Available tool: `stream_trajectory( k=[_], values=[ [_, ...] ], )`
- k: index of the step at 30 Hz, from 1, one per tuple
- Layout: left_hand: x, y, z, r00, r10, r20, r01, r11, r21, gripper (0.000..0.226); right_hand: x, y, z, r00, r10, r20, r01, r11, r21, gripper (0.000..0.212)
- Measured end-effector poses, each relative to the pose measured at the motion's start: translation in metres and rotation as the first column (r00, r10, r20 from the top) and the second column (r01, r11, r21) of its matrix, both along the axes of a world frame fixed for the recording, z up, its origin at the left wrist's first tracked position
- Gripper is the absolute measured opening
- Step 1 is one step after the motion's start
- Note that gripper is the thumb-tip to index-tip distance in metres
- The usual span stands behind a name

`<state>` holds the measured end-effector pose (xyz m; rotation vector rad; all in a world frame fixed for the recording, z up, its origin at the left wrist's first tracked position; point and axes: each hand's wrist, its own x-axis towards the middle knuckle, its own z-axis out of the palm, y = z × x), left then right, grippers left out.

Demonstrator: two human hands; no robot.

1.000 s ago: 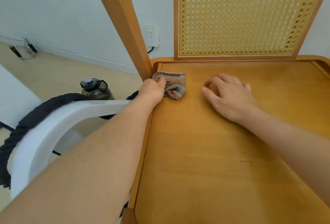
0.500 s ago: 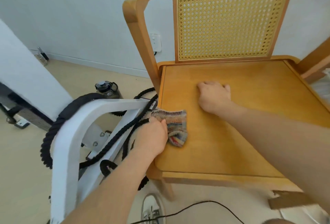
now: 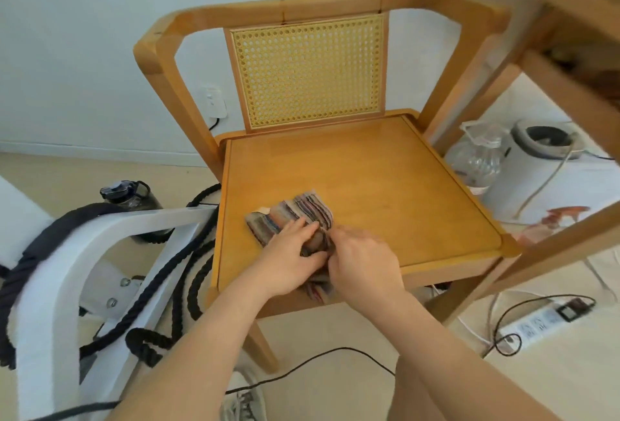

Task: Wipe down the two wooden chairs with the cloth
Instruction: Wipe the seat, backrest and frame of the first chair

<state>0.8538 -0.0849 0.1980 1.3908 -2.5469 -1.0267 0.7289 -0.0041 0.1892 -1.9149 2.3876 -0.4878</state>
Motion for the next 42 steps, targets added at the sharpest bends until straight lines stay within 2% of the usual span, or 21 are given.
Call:
stream_trajectory(
  k=[2, 3, 5, 6, 8, 10, 13, 14, 16, 19, 21, 23, 25, 27, 30, 31, 33, 36, 38, 40, 42],
  values=[
    [0.011, -0.006, 0.014, 0.954, 0.194, -0.228, -0.184, 0.981, 0.067, 0.05, -0.003, 0.0, 0.004, 0.995, -0.055, -0.084, 0.05, 0.997, -0.06, 0.031],
    [0.02, -0.011, 0.017, 0.93, 0.262, -0.259, -0.271, 0.963, 0.001, 0.046, 0.004, -0.004, 0.003, 0.997, -0.039, -0.063, 0.032, 0.992, -0.12, 0.032],
    [0.037, -0.019, 0.012, 0.918, 0.338, -0.209, -0.369, 0.92, -0.132, 0.045, 0.026, -0.021, 0.0, 0.997, 0.077, 0.011, -0.074, 0.98, -0.183, 0.044],
    [0.043, -0.021, 0.005, 0.921, 0.356, -0.162, -0.38, 0.91, -0.164, 0.045, 0.039, -0.032, -0.004, 0.988, 0.147, 0.044, -0.139, 0.98, -0.141, 0.05],
    [0.048, -0.021, -0.016, 0.939, 0.342, -0.041, -0.341, 0.906, -0.248, 0.046, 0.056, -0.05, -0.014, 0.972, 0.225, 0.075, -0.229, 0.972, 0.058, 0.056],
    [0.046, -0.02, -0.032, 0.94, 0.338, 0.037, -0.3, 0.876, -0.379, 0.054, 0.061, -0.057, -0.02, 0.968, 0.25, 0.019, -0.249, 0.95, 0.191, 0.06],
    [0.041, -0.014, -0.039, 0.928, 0.362, 0.09, -0.286, 0.847, -0.449, 0.053, 0.038, -0.046, -0.021, 0.962, 0.274, -0.02, -0.264, 0.941, 0.212, 0.058],
    [0.041, -0.014, -0.04, 0.928, 0.356, 0.111, -0.27, 0.848, -0.455, 0.052, 0.019, -0.042, -0.02, 0.972, 0.236, -0.021, -0.226, 0.949, 0.22, 0.058],
    [0.042, -0.014, -0.041, 0.923, 0.349, 0.162, -0.243, 0.856, -0.457, 0.053, -0.043, -0.029, -0.02, 0.997, 0.058, -0.05, -0.043, 0.968, 0.247, 0.059],
    [0.041, -0.014, -0.042, 0.916, 0.348, 0.199, -0.23, 0.862, -0.452, 0.055, -0.129, -0.003, -0.011, 0.955, -0.271, -0.117, 0.295, 0.904, 0.311, 0.062],
    [0.038, -0.014, -0.042, 0.911, 0.357, 0.209, -0.235, 0.862, -0.448, 0.055, -0.126, 0.002, -0.01, 0.934, -0.329, -0.136, 0.356, 0.882, 0.31, 0.064],
    [0.038, -0.013, -0.042, 0.905, 0.368, 0.213, -0.244, 0.86, -0.449, 0.054, -0.071, -0.007, -0.016, 0.968, -0.233, -0.097, 0.251, 0.93, 0.268, 0.062],
    [0.04, -0.014, -0.043, 0.906, 0.372, 0.201, -0.252, 0.857, -0.451, 0.052, 0.005, -0.018, -0.021, 0.998, -0.024, -0.062, 0.035, 0.982, 0.187, 0.058],
    [0.042, -0.016, -0.044, 0.915, 0.367, 0.165, -0.264, 0.857, -0.443, 0.05, 0.065, -0.022, -0.023, 0.99, 0.14, -0.016, -0.135, 0.974, 0.18, 0.058],
    [0.043, -0.014, -0.042, 0.909, 0.392, 0.141, -0.293, 0.842, -0.453, 0.052, 0.054, -0.015, -0.02, 0.974, 0.217, 0.062, -0.225, 0.957, 0.186, 0.055],
    [0.043, -0.013, -0.042, 0.906, 0.396, 0.147, -0.293, 0.839, -0.459, 0.052, 0.028, -0.009, -0.021, 0.982, 0.184, 0.043, -0.189, 0.969, 0.159, 0.053],
    [0.042, -0.013, -0.04, 0.905, 0.396, 0.153, -0.288, 0.838, -0.463, 0.053, -0.047, 0.005, -0.021, 1.0, -0.024, 0.016, 0.021, 0.989, 0.149, 0.053],
    [0.039, -0.012, -0.038, 0.899, 0.409, 0.158, -0.301, 0.837, -0.457, 0.053, -0.142, 0.024, -0.014, 0.931, -0.363, -0.04, 0.363, 0.903, 0.229, 0.055],
    [0.036, -0.011, -0.038, 0.892, 0.421, 0.165, -0.308, 0.833, -0.459, 0.052, -0.144, 0.024, -0.016, 0.898, -0.434, -0.076, 0.44, 0.875, 0.202, 0.057],
    [0.035, -0.009, -0.038, 0.889, 0.425, 0.169, -0.309, 0.831, -0.463, 0.051, -0.098, 0.014, -0.022, 0.936, -0.344, -0.075, 0.35, 0.931, 0.102, 0.06],
    [0.036, -0.01, -0.038, 0.89, 0.42, 0.175, -0.305, 0.837, -0.455, 0.051, -0.031, -0.002, -0.027, 0.995, -0.082, -0.057, 0.086, 0.994, 0.073, 0.061]
  ],
)
